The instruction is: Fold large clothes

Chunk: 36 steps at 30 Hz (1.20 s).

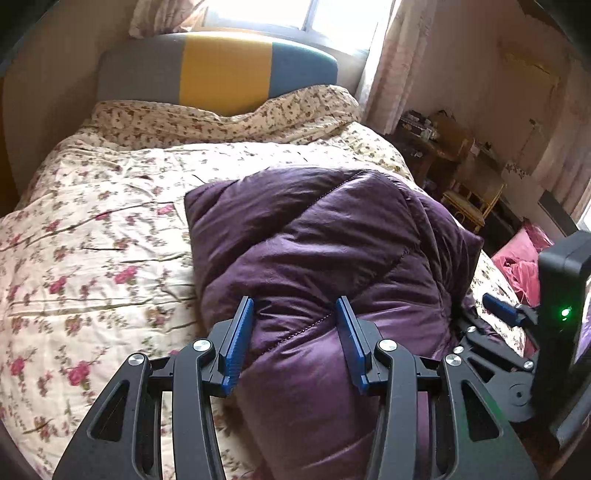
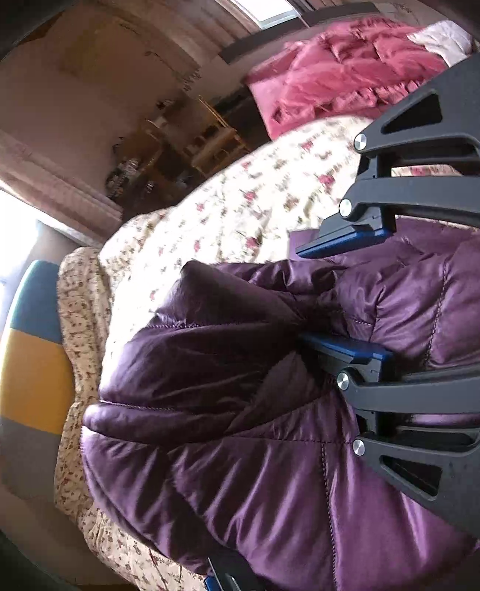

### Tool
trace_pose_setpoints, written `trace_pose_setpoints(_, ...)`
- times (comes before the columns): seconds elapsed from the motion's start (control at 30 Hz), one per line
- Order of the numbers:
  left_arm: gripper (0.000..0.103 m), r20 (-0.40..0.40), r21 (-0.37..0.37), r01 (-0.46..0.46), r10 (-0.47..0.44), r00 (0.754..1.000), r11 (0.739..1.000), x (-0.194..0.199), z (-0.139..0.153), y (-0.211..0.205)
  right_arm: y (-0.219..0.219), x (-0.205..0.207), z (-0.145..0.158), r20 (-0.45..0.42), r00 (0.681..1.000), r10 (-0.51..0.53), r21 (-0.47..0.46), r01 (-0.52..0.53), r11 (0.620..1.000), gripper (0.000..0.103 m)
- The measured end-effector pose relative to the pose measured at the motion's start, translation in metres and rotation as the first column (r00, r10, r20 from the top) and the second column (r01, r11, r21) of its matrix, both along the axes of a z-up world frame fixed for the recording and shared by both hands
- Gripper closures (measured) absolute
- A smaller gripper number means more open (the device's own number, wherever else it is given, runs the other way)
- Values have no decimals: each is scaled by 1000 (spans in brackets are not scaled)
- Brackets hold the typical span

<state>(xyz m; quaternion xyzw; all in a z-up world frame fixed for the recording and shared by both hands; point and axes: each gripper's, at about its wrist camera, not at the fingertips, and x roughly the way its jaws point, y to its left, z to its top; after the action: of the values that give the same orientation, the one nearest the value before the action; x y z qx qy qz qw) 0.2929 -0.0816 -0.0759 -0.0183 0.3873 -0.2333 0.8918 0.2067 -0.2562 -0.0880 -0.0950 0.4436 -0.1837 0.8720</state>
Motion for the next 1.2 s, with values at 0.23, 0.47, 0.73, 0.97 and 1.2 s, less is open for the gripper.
trace_pose_setpoints(0.23,58,2,24,24,-24,1000,999,1,-20,-24,-17,-2,-31,-5,1000,3,74,-2,997,66)
trace_pose_setpoints(0.47,58,-20,30,22,-21,1000,999,6,-24,-28,-23,5,-18,-13,1000,11,111,-9,994,66)
trace_pose_setpoints(0.73,58,1,46,9,-9,1000,999,7,-10,-24,-18,5,8,28,1000,9,85,-11,996,64)
trace_pose_setpoints(0.97,57,29,56,4,-5,1000,998,9,-3,-19,-14,6,27,81,997,-1,77,-5,997,64)
trace_pose_setpoints(1.2,55,42,49,-26,24,999,998,20,4,-14,-13,20,36,110,994,-5,59,-1,998,62)
